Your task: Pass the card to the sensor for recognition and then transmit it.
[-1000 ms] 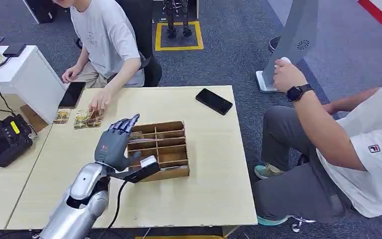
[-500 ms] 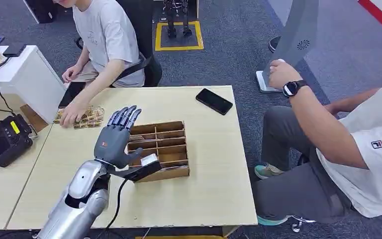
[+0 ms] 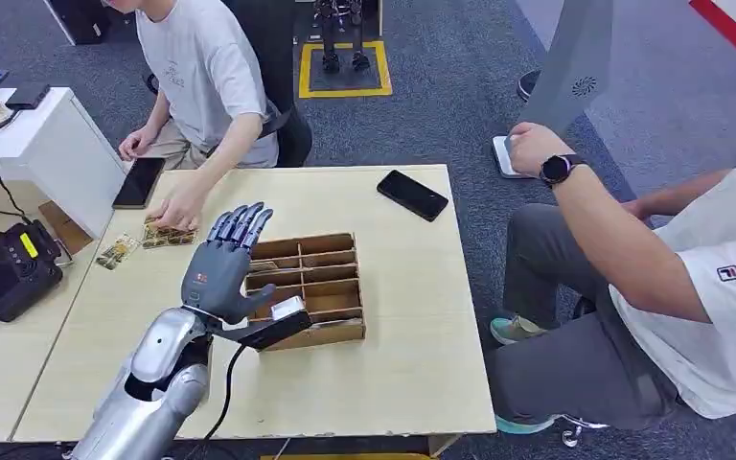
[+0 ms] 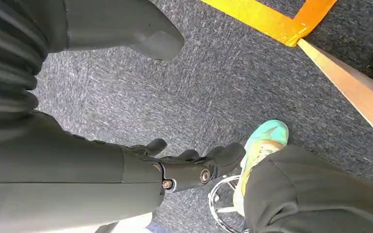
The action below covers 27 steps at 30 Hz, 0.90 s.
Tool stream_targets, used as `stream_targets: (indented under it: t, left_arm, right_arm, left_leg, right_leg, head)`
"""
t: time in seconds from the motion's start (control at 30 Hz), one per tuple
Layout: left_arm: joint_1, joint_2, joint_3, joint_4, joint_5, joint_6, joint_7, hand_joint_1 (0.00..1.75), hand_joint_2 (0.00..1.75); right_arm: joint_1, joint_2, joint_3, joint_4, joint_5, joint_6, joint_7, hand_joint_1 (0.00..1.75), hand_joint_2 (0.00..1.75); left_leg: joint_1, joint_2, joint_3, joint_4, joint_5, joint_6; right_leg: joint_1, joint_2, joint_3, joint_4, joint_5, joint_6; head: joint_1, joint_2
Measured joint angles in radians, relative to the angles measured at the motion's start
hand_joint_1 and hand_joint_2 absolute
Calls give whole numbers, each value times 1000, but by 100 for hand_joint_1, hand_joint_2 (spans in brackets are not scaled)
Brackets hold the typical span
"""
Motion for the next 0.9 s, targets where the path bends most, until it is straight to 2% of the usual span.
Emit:
stream_targets:
  t: [0.43, 0.77, 0.9]
  left_arm:
    - [0, 0, 0, 0, -14, 3, -1, 0, 175]
    - [-37, 48, -22, 25, -59, -78, 11, 0, 175]
    - [-48, 78, -42, 60, -192, -80, 84, 0, 175]
  right_arm:
    - [0, 0, 6, 0, 0, 0, 0, 0, 175]
    - [-9, -5, 23, 10, -13, -1, -6, 0, 175]
    - [-13, -7, 32, 16, -16, -1, -7, 0, 175]
  left_leg:
    - [0, 0, 0, 0, 0, 0]
    - [0, 0, 0, 0, 0, 0]
    - [0, 0, 0, 0, 0, 0]
  right_leg:
    - [0, 0, 0, 0, 0, 0]
    - [0, 0, 0, 0, 0, 0]
    - [0, 1, 0, 0, 0, 0]
  head:
    - [0, 0]
    - [0, 0]
    - [0, 0]
